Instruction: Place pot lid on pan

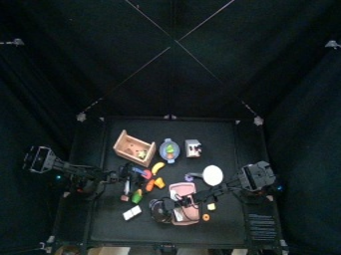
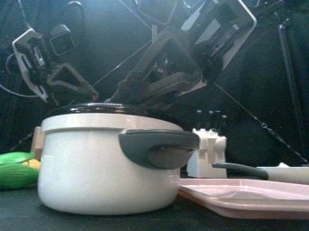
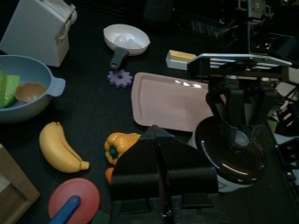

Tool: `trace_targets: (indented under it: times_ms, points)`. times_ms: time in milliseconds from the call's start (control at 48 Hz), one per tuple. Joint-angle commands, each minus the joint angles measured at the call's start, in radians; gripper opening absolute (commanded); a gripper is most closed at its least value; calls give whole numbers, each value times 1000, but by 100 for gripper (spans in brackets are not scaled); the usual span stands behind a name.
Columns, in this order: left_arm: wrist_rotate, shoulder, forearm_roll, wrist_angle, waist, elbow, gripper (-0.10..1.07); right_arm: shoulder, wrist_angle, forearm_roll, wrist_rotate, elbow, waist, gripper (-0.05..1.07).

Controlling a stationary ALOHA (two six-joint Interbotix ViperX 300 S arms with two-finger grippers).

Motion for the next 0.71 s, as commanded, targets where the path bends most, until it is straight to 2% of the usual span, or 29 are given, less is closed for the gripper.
trace_targets:
  times_ms: [0,458,688]
  points:
    - [-2,-2,-2,-8,-2,-12,-3,-63,-6,-2,-2,-25,-5,68]
    - [-2,0,0,-9,-2,-9,-3,-138,-15,-9,-2,-14,-20,68]
    - [0,-2,2,-8,-2,-9,-3,-210,-14,-6,-2,43,-38,68]
